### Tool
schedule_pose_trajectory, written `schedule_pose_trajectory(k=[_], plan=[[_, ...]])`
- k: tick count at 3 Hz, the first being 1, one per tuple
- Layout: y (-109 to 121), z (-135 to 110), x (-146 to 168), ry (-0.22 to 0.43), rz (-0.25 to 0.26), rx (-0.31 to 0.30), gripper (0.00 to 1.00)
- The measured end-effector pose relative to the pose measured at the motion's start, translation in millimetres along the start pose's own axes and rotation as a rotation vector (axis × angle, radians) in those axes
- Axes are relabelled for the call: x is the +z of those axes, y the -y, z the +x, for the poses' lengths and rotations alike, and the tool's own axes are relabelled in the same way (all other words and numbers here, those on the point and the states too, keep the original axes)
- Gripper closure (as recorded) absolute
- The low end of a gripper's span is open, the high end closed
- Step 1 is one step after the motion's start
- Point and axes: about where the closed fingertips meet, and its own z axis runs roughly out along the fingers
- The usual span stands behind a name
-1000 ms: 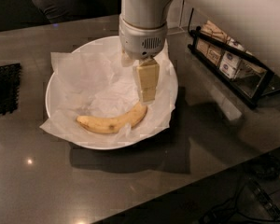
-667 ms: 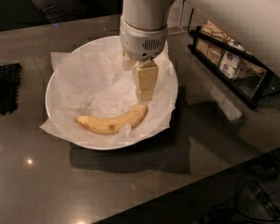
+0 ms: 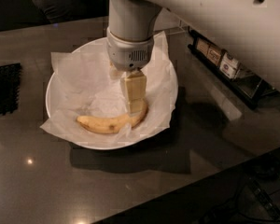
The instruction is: Pick banana from white bowl
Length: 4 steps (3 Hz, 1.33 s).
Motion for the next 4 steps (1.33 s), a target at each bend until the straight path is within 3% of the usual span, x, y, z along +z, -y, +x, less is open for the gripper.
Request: schedule_pose_trajectory(k=[1, 2, 4], plan=[[-0.6, -11.7, 15.2, 0.02, -0.036, -0.02, 0.25], [-4.5, -13.0, 26.9, 0.031, -0.062, -0.008, 0.35], [-24.0, 0.8, 43.4, 0.036, -0.112, 0.062, 0.34]])
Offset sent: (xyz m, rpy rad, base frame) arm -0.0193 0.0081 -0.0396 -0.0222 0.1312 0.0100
